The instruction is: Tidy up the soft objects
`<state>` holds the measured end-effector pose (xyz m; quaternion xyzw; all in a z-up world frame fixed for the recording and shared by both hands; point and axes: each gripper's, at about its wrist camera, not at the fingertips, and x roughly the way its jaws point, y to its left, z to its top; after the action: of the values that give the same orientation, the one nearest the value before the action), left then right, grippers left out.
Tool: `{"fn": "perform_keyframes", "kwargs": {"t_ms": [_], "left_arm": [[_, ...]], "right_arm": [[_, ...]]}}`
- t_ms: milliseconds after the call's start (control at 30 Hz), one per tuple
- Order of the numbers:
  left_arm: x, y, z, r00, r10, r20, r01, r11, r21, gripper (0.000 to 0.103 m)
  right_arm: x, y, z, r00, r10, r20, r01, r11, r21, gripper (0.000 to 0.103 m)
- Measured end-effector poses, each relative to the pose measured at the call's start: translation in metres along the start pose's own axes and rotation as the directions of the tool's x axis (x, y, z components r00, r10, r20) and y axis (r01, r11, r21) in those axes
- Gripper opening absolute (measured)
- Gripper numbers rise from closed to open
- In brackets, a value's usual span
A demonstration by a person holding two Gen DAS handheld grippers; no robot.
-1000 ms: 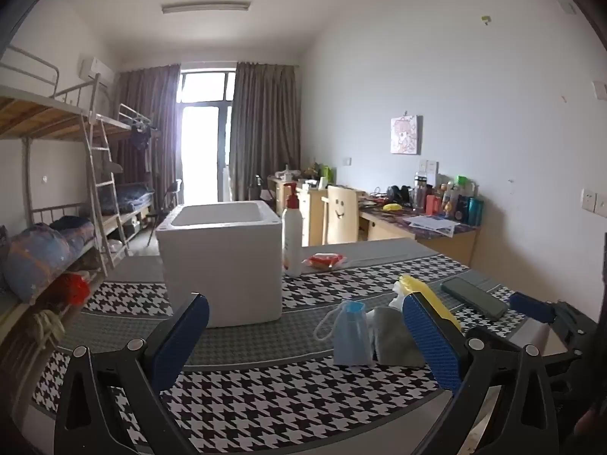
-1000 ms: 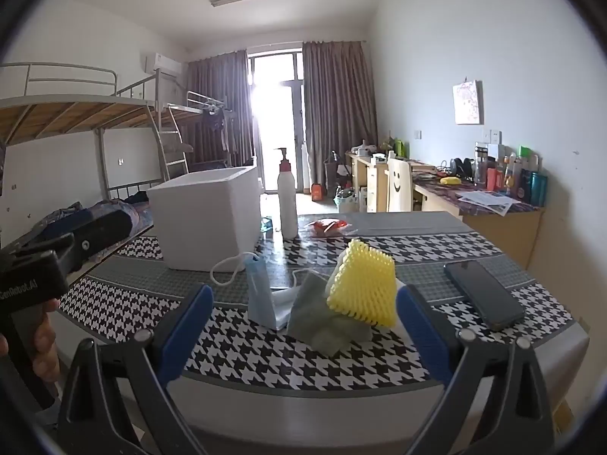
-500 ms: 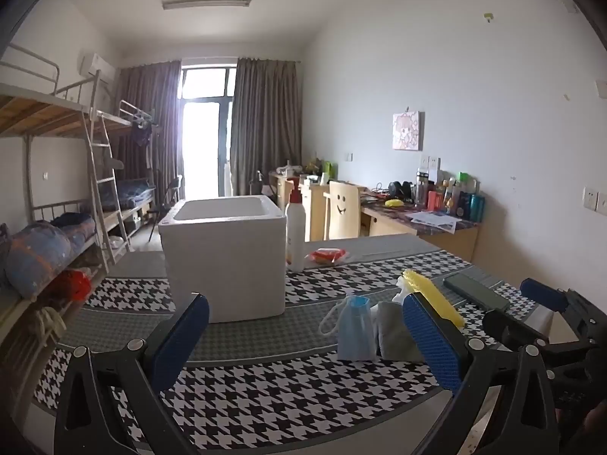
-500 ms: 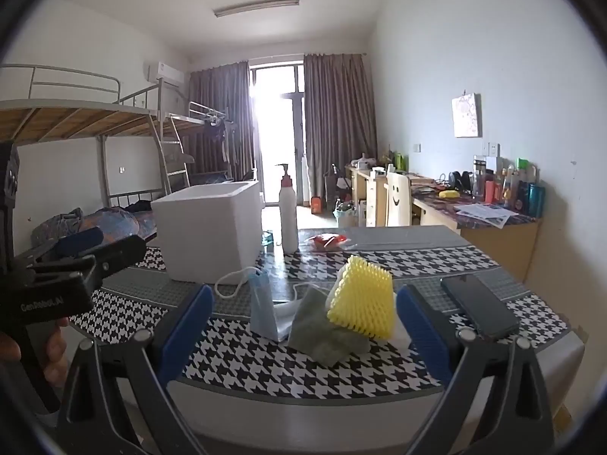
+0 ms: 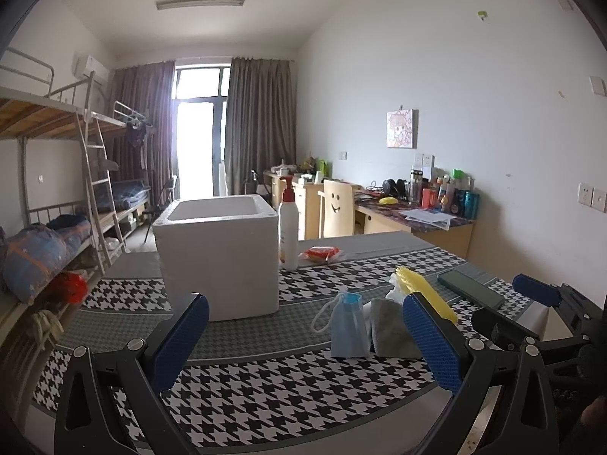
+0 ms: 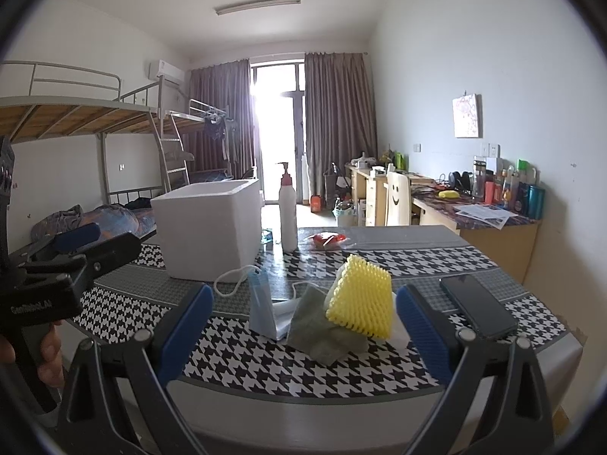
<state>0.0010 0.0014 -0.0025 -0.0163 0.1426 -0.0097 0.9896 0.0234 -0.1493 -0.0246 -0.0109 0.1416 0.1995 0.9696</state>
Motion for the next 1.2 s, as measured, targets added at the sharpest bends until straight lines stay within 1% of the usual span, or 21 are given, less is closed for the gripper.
{"fn": "perform_keyframes", "kwargs": {"t_ms": [267, 567, 833, 967, 1200], "left_arm": [[0.002, 0.001, -0.001, 1.000, -0.003, -0.012, 0.003, 1.000, -0.005, 0.102], [0.004, 0.001, -0.002, 1.000, 0.007, -0.007, -0.007, 1.000, -0.007, 0.102], [0.005, 0.002, -0.006, 1.000, -0.007, -0.020, 0.006, 1.000, -0.016, 0.102], [0.009, 0.003, -0.008, 0.999, -0.032, -0.041, 0.032, 0.999, -0.021, 0.102], [0.023, 0.001, -0.012, 0.996, -0.052, -0.079, 0.050, 0.999, -0.021, 0.102]], "right_arm": [[0.001, 0.001, 0.000, 1.000, 0.000, -0.006, 0.000, 1.000, -0.006, 0.099], [0.001, 0.002, 0.001, 1.000, 0.000, -0.008, 0.000, 1.000, -0.004, 0.099], [0.004, -0.001, 0.000, 1.000, 0.002, -0.016, -0.002, 1.000, 0.002, 0.099], [0.006, -0.001, 0.000, 1.000, 0.004, -0.024, -0.004, 1.000, 0.003, 0.099], [0.015, -0.007, -0.004, 0.999, -0.009, -0.048, 0.010, 1.000, 0.016, 0.099]]}}
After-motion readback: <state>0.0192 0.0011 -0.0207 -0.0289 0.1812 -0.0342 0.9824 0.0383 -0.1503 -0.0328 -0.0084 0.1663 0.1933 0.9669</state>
